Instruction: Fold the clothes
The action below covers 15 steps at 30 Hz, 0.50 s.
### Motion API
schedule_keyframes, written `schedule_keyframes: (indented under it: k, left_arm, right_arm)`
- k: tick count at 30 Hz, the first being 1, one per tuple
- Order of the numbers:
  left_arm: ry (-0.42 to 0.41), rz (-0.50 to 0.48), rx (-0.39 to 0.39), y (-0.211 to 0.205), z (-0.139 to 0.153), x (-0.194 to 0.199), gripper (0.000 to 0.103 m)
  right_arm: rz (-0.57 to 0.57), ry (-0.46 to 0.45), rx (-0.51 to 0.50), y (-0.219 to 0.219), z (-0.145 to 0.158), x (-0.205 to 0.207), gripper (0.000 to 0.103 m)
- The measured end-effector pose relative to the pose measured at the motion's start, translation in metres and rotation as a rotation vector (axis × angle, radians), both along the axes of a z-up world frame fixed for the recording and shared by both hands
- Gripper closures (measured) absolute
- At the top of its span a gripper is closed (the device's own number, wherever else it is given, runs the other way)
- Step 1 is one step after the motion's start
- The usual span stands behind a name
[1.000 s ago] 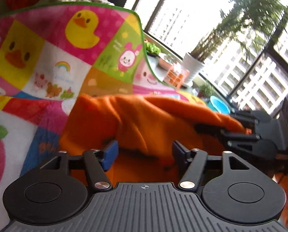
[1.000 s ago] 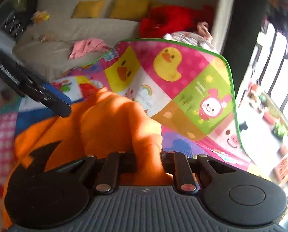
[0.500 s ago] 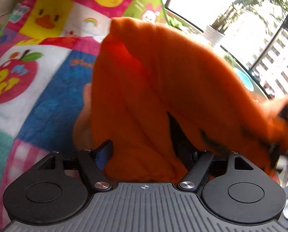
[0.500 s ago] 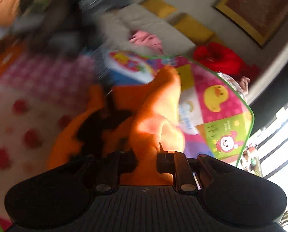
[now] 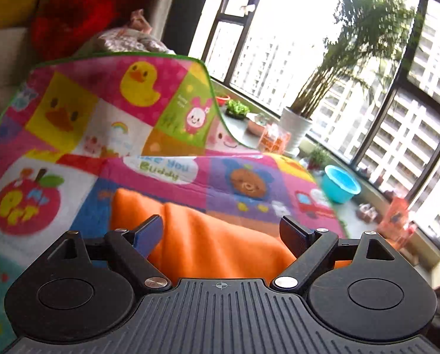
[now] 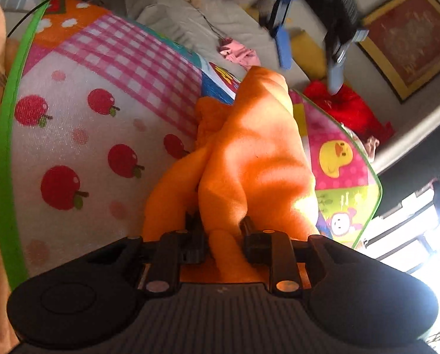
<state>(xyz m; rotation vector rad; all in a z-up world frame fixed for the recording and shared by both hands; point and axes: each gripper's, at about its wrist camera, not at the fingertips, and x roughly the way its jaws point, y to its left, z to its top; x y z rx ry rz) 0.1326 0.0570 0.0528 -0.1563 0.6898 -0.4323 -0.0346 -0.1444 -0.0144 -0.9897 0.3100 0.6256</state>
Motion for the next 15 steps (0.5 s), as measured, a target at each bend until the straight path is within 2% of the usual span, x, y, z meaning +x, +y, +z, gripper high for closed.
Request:
schedule_keyframes:
  k: [2,4,6,7,8,11,13,15]
  left_arm:
    - [0.042,-0.001,0.031,-0.009,-0.022,0.013,0.022]
    - [0.106,-0.005,0.041,-0.01,-0.049,0.02,0.023]
    - [0.127,-0.006,0.035,-0.008,-0.065,0.017,0.022]
    - [0.127,-0.006,0.026,-0.005,-0.069,0.015,0.022]
    - [0.127,-0.007,0.022,-0.003,-0.069,0.013,0.022]
    - [0.126,-0.009,0.024,-0.001,-0.066,0.008,0.021]
    - [0.12,-0.008,0.028,0.0,-0.065,0.004,0.021]
    - [0.119,-0.006,0.019,0.005,-0.065,0.001,0.018]
  right_arm:
    - [-0.025,0.049,0.038,-0.004,0.01,0.007,0.077]
    - [-0.067,0.112,0.154,-0.019,0.039,0.007,0.073]
    - [-0.114,0.165,0.298,-0.037,0.072,0.009,0.058]
    - [-0.152,0.17,0.384,-0.045,0.089,0.014,0.042]
    - [-0.19,0.175,0.471,-0.052,0.105,0.019,0.032]
    - [-0.324,0.23,0.675,-0.067,0.13,0.054,0.029]
    - [-0.413,0.267,0.684,-0.068,0.124,0.074,0.029]
    - [-0.491,0.294,0.678,-0.074,0.109,0.064,0.029]
